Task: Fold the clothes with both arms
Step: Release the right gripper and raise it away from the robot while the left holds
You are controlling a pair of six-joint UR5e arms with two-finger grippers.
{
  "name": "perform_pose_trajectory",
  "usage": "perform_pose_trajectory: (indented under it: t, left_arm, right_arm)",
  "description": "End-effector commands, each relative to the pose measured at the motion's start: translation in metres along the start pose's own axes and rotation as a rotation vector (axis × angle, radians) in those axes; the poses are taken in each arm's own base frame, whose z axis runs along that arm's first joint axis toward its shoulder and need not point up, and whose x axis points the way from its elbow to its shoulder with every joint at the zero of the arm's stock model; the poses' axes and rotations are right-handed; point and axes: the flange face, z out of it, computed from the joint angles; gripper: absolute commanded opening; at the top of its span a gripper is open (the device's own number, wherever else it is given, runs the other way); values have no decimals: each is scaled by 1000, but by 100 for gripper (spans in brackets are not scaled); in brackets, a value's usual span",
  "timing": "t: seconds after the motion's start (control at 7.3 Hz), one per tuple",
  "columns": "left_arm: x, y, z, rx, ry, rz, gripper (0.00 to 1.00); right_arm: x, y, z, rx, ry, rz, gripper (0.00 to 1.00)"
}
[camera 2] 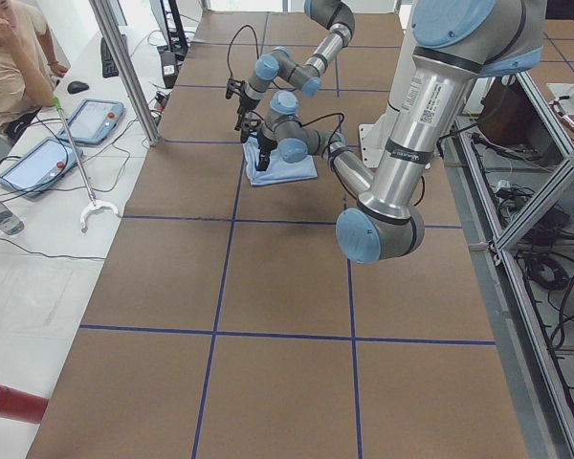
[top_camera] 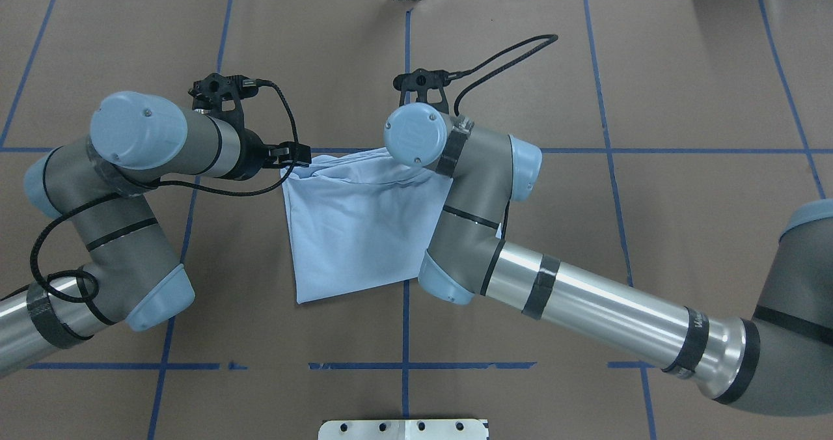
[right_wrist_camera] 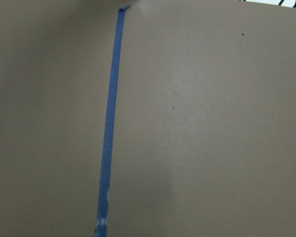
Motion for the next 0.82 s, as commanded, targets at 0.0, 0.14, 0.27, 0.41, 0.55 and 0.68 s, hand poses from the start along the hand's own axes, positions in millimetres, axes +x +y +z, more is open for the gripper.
perform_pose_trajectory:
  t: [0.0,0.14,0.27,0.41,0.55,0.68]
  left_arm:
    - [4,4,10,-13,-15,-25,100]
    - [13,15,24,-32,-22,-27,100]
    - [25,44,45,-71,-34,-46,100]
    - [37,50,56,-49,-49,-46,100]
    - [31,50,65,-50,-70,-39,100]
    - [28,50,71,-52,-82,-38,100]
  right_arm:
    - [33,-61,-21,-131,-91,50,100]
    - [37,-63,-21,-144,-97,46,100]
    - [37,-63,-21,-145,-97,46,100]
    - [37,-63,-21,-145,-97,46,100]
    - [38,-62,-20,-145,-97,46,100]
    - [38,-62,-20,-144,-97,46,100]
